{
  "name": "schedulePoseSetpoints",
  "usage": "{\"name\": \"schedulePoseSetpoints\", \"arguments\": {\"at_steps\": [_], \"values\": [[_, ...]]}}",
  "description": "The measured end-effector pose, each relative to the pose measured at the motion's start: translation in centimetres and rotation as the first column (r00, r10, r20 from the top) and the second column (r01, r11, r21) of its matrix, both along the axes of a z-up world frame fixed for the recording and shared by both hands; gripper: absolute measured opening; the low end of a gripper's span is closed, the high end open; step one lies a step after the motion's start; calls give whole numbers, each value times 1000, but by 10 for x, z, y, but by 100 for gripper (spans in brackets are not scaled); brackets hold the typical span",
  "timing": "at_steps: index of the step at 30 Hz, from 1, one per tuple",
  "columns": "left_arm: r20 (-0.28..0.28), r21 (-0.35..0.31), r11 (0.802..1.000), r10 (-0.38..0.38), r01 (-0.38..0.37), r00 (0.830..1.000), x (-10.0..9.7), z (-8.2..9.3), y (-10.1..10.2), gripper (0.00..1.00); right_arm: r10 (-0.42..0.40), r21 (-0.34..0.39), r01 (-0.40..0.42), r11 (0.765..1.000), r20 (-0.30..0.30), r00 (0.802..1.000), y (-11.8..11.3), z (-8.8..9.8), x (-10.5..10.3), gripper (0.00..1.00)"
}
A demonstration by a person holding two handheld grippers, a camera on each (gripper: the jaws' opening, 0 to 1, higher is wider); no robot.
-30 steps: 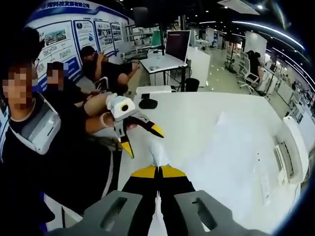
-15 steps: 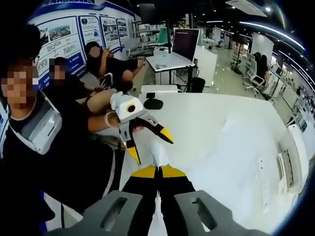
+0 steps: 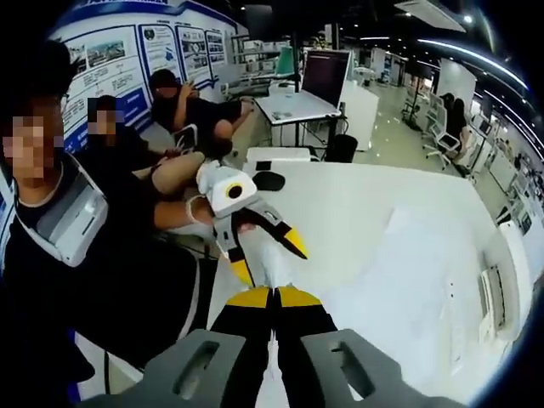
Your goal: Organize the stack of printing papers by aligning and flattening the scattered papers on the table
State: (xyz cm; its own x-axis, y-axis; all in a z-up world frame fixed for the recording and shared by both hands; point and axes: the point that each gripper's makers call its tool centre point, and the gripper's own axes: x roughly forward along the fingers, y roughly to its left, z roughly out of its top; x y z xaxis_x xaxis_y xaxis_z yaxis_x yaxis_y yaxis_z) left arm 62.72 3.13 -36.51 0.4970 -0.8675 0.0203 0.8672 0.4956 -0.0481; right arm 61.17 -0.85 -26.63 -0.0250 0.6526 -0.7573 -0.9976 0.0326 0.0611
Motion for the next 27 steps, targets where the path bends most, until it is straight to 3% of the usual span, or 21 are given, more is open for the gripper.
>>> {"name": "schedulePoseSetpoints", "arguments": {"at_steps": [5, 10, 18, 23, 27], "values": [[-7, -14, 1000, -1, 1, 1000, 2, 2, -2, 55, 2, 2, -2, 1000, -5, 1000, 2, -1, -3, 0], [13, -37, 999, -16, 16, 1000, -1, 6, -3, 41, 5, -1, -5, 1000, -6, 1000, 2, -3, -2, 0], [18, -28, 999, -17, 18, 1000, 1, 6, -5, 43, 9, 0, -9, 1000, -5, 1000, 2, -2, -2, 0], [35, -16, 999, -30, 30, 999, -1, 5, -7, 35, 10, -2, -10, 1000, -5, 1000, 2, -3, -2, 0], [37, -29, 999, -37, 38, 999, -3, 7, -8, 35, 13, 0, -13, 1000, -5, 1000, 3, -2, -3, 0]]}}
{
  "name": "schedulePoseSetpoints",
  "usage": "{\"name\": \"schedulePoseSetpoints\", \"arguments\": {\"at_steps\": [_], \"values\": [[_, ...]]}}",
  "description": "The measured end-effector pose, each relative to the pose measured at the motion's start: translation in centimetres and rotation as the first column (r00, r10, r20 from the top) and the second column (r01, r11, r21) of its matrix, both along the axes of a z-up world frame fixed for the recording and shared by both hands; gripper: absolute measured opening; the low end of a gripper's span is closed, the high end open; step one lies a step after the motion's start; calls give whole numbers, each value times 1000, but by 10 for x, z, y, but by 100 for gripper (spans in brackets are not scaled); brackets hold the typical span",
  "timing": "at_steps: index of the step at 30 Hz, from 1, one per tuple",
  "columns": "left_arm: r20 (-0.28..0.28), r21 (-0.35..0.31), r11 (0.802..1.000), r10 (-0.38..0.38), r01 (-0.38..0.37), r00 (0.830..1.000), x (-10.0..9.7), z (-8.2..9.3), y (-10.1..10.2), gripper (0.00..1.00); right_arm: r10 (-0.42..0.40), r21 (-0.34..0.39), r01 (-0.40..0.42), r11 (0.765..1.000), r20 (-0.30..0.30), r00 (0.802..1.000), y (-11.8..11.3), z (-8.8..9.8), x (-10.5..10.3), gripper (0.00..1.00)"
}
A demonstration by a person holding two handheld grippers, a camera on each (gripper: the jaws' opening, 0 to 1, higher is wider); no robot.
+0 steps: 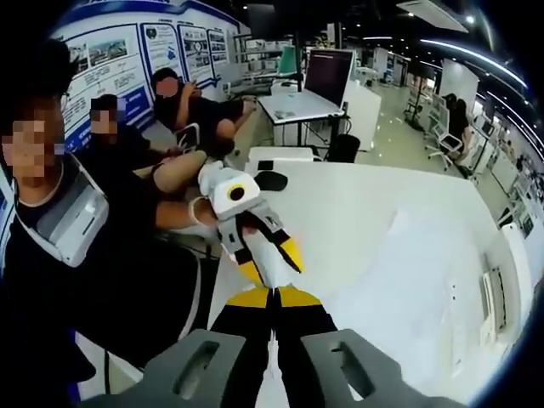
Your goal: Organize the stack of printing papers by aligning and flattening the scattered papers on the table
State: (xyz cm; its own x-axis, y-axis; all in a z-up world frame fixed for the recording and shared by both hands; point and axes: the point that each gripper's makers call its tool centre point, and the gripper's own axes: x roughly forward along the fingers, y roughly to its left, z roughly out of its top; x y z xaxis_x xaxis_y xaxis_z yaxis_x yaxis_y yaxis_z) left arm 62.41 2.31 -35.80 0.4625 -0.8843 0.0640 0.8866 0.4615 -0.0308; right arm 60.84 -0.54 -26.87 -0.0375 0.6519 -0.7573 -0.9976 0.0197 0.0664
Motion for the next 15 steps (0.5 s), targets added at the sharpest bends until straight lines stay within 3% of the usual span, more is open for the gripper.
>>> {"name": "schedulePoseSetpoints", "arguments": {"at_steps": [10, 12, 15], "values": [[5, 6, 1000, 10, -10, 1000, 2, -1, 3, 33, 5, -7, -5, 1000, 2, 1000, 1, 0, -2, 0], [28, 14, 1000, 24, -24, 999, 4, -1, 4, 28, 5, -6, -5, 1000, 2, 1000, 2, 0, -2, 0], [34, 19, 1000, 24, -24, 999, 3, 0, 2, 29, 6, -6, -6, 1000, 2, 1000, 2, 0, -2, 0]]}}
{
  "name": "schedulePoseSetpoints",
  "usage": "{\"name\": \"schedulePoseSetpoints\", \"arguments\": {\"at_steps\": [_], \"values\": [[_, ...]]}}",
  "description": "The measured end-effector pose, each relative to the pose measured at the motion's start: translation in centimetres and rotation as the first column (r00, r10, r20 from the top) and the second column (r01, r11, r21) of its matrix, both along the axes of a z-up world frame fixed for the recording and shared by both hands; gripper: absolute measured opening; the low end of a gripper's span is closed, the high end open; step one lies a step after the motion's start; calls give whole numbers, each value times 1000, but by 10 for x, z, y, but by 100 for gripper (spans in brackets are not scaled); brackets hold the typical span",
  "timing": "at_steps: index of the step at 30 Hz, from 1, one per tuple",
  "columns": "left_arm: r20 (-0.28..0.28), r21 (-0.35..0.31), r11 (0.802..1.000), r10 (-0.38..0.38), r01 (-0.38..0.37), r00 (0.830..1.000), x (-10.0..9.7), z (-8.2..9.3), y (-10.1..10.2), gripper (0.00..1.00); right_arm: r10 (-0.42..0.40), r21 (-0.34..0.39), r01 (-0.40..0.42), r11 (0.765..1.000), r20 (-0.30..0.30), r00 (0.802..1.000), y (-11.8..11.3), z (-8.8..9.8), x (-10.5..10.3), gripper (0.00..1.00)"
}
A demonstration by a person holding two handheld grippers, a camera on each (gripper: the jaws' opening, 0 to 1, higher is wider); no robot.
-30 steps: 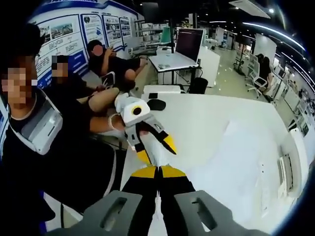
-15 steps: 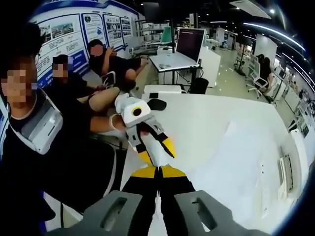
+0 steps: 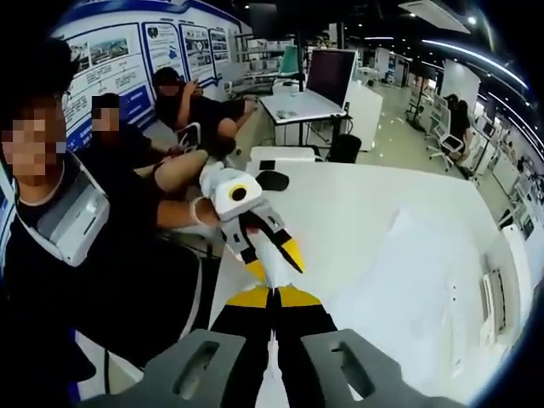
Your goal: Organize the stack of printing papers by aligning and flattening the scattered papers on the table
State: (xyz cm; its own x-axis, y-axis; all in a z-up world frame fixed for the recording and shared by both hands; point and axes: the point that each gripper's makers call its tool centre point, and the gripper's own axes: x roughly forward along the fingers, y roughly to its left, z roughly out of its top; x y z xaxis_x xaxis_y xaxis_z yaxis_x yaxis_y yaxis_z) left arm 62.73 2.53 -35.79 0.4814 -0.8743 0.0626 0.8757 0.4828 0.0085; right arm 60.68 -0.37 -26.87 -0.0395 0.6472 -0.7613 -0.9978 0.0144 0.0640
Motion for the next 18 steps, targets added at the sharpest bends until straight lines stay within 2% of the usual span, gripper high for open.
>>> {"name": "schedulePoseSetpoints", "arguments": {"at_steps": [10, 18], "values": [[10, -26, 1000, 5, -5, 1000, 4, 5, 1, 26, 4, -1, -4, 1000, -2, 1000, 1, 0, 0, 0], [24, -2, 1000, 7, -7, 1000, 6, 6, 0, 26, 16, -1, -16, 1000, 3, 1000, 5, -1, -4, 0]]}}
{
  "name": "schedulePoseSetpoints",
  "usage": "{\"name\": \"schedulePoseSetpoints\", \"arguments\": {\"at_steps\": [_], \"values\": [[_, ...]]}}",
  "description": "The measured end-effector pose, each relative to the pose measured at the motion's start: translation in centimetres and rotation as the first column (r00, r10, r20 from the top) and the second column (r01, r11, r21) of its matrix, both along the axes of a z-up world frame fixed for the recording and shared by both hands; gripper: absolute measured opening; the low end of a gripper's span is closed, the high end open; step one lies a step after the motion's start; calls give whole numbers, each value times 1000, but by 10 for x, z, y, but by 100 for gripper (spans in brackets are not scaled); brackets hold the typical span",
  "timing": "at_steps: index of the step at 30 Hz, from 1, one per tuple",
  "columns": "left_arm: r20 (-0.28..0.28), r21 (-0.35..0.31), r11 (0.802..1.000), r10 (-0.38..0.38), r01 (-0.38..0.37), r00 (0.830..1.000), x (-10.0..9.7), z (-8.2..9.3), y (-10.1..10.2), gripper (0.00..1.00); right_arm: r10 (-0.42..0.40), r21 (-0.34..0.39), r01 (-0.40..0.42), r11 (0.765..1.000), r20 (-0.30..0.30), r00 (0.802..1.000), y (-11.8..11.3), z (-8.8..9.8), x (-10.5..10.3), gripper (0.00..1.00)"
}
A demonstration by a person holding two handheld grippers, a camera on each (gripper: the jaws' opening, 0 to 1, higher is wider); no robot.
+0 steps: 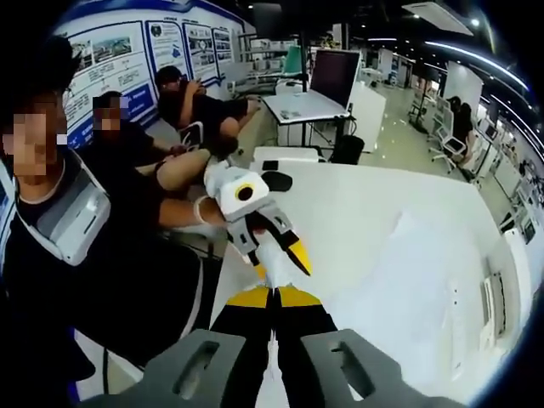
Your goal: Organize the stack of printing papers by aligning and flattening the scattered papers on the table
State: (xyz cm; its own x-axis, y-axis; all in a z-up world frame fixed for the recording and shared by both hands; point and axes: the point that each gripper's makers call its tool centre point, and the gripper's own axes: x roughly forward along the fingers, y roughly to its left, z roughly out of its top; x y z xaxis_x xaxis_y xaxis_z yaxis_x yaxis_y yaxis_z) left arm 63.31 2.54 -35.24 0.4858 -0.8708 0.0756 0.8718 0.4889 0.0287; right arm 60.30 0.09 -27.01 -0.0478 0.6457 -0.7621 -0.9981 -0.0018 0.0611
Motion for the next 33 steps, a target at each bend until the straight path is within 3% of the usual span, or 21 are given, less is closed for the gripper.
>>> {"name": "schedulePoseSetpoints", "arguments": {"at_steps": [12, 15, 20, 23, 33], "values": [[-20, -25, 1000, 1, -2, 1000, 3, 3, 1, 21, 5, -6, -5, 1000, 7, 1000, 1, -2, -5, 0], [-9, -34, 999, -1, 0, 1000, 3, 5, 2, 16, 6, -9, -6, 1000, 6, 1000, 1, -3, -5, 0], [-7, -30, 1000, -2, 2, 1000, 3, 5, 2, 15, 11, -12, -10, 1000, 9, 1000, 2, -3, -5, 0], [8, -36, 999, -13, 13, 1000, 2, 7, 1, 8, 12, -12, -12, 1000, 12, 1000, 3, -2, -4, 0], [20, -30, 999, -21, 21, 1000, 1, 6, 0, 7, 17, -11, -16, 1000, 29, 999, 4, -1, 1, 0]]}}
